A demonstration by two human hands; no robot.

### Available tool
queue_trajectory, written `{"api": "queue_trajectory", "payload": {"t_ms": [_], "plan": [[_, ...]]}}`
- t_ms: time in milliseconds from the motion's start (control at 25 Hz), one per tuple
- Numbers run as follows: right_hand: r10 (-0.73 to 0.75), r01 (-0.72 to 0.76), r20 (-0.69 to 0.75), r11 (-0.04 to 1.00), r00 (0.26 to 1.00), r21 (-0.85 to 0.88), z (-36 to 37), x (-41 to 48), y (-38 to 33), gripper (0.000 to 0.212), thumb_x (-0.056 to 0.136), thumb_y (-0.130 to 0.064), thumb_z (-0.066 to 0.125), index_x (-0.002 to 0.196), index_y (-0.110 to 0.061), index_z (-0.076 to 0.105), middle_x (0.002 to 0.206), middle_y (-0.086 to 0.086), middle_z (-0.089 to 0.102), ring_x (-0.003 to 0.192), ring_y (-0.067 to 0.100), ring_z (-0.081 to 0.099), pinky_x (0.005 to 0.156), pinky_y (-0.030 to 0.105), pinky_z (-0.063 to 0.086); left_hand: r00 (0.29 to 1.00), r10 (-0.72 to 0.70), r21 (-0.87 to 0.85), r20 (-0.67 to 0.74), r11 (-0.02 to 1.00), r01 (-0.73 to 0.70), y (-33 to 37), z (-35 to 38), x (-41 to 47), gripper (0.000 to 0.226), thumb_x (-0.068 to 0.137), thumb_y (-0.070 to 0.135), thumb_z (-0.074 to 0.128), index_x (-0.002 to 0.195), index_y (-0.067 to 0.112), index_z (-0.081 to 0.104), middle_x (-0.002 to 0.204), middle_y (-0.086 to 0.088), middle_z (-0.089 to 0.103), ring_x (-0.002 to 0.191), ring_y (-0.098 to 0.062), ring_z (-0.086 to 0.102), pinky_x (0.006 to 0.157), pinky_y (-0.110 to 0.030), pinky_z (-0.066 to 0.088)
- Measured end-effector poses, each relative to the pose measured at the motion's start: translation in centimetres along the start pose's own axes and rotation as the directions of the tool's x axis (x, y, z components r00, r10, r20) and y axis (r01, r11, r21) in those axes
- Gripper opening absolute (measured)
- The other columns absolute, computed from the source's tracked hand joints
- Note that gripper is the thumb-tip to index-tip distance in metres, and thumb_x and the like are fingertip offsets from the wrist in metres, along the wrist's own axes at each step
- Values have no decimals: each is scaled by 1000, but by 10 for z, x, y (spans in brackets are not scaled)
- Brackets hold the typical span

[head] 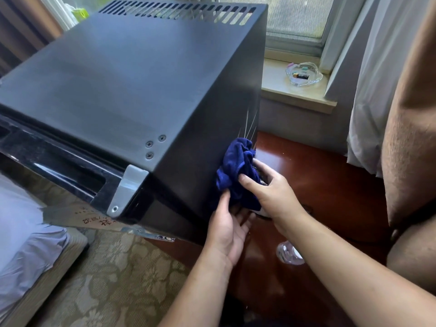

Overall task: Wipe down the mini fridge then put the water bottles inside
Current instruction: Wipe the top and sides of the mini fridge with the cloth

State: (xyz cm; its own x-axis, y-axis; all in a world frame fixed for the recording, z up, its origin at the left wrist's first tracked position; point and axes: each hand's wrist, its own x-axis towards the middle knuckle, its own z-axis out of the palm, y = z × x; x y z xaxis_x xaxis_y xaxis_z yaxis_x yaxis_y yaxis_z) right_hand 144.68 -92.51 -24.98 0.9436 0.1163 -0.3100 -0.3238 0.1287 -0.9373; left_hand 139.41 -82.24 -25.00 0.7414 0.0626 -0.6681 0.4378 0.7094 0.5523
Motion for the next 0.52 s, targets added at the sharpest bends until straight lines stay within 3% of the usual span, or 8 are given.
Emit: {"api": "queue_trajectory", "payload": {"t_ms": [120,240,400,520], "plan": [[18,-18,-3,1000,1000,-18,-1,14,-1,47,90,-9,76,134,-22,66,116,1,79,108,20,75,99,49,59,1000,-14,-23,-27,1000,14,-2,5,8,31,106,38,49,118,22,73,105,2,80,84,-11,69,77,-29,50],[-44,42,-22,996,999,-72,-2,30,-16,36,88,-10,76,122,-22,72,110,7,80,108,27,75,99,55,57,999,-33,-67,-26,997,32,4,22,20,30,106,35,49,121,20,71,118,-4,73,89,-13,63,77,-29,49],[-259,235,-123,955,958,-183,-9,67,-54,34,91,-4,73,125,-10,69,115,8,78,112,23,73,102,46,56,997,-17,-118,73,993,26,24,74,50,36,106,37,47,128,17,68,133,-12,68,103,-17,64,78,-27,54],[-376,330,-148,907,915,-260,-18,105,-82,34,92,-10,72,126,-10,68,117,5,77,112,17,72,103,42,55,991,19,-159,132,987,2,41,117,74,33,107,35,47,120,15,70,127,-13,72,91,-14,72,64,-24,61]]}}
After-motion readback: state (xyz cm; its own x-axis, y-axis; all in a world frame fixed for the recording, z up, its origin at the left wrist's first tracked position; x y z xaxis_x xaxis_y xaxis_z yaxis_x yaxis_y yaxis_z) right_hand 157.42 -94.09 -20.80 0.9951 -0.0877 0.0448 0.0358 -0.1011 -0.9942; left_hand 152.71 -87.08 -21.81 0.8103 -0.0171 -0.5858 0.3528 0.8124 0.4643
